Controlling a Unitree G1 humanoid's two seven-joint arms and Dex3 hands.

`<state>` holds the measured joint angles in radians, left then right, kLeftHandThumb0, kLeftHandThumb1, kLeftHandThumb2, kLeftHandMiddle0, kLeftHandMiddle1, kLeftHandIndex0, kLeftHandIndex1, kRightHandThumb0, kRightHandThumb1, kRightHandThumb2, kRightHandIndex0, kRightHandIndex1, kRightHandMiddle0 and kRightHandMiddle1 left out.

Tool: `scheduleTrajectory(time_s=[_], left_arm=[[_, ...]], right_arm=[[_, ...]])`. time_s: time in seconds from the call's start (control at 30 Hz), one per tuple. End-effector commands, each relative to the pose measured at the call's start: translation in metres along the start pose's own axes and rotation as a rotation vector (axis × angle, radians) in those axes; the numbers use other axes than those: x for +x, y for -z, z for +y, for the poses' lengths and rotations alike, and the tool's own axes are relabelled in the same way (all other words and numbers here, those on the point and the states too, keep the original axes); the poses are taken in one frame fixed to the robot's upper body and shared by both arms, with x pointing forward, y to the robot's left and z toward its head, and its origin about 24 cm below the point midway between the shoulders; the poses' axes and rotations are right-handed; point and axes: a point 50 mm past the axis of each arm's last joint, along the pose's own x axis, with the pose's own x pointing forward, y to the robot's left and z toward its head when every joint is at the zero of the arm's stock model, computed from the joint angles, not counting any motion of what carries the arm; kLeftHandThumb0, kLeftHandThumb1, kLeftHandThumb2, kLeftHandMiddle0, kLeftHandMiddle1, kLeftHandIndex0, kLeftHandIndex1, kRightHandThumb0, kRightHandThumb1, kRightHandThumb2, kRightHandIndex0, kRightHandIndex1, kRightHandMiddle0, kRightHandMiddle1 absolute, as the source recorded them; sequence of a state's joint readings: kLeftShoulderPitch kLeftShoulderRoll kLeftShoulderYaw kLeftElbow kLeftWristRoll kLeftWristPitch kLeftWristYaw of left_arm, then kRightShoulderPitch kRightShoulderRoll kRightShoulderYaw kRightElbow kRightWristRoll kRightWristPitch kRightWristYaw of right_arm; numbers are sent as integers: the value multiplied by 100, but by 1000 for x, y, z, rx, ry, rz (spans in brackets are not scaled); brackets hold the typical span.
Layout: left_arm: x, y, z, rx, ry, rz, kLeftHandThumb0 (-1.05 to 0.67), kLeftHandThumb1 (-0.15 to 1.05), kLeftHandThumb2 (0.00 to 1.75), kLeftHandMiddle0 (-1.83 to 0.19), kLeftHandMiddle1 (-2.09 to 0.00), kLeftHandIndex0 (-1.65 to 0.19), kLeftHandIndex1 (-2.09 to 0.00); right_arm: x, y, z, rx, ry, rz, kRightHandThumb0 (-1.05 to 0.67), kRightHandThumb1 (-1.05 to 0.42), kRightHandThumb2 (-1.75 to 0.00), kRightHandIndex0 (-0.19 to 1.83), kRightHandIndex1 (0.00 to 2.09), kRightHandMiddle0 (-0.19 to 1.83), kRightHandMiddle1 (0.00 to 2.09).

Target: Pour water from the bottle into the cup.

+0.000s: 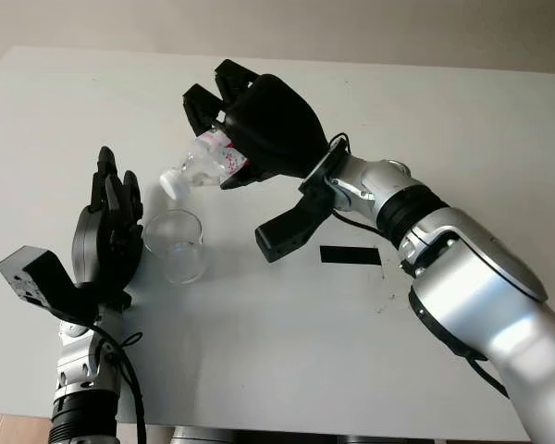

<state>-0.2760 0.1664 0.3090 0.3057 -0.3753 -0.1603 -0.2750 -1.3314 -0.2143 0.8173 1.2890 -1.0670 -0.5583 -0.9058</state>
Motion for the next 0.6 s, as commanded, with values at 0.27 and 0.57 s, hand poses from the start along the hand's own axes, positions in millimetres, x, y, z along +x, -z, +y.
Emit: scheduleTrajectory(time_s=[0.27, 0.57], left_arm=[[-7, 10, 1, -11, -10, 36, -84, 105, 64, 19, -1, 19, 0], [-6, 9, 1, -16, -13, 38, -84, 105, 63, 19, -1, 19, 0]], right_arm=[[11, 5, -14, -189, 30, -131, -36, -96, -5, 100, 209, 51, 208], [12, 6, -18, -223, 40, -176, -38, -97, -6, 103, 209, 62, 209]])
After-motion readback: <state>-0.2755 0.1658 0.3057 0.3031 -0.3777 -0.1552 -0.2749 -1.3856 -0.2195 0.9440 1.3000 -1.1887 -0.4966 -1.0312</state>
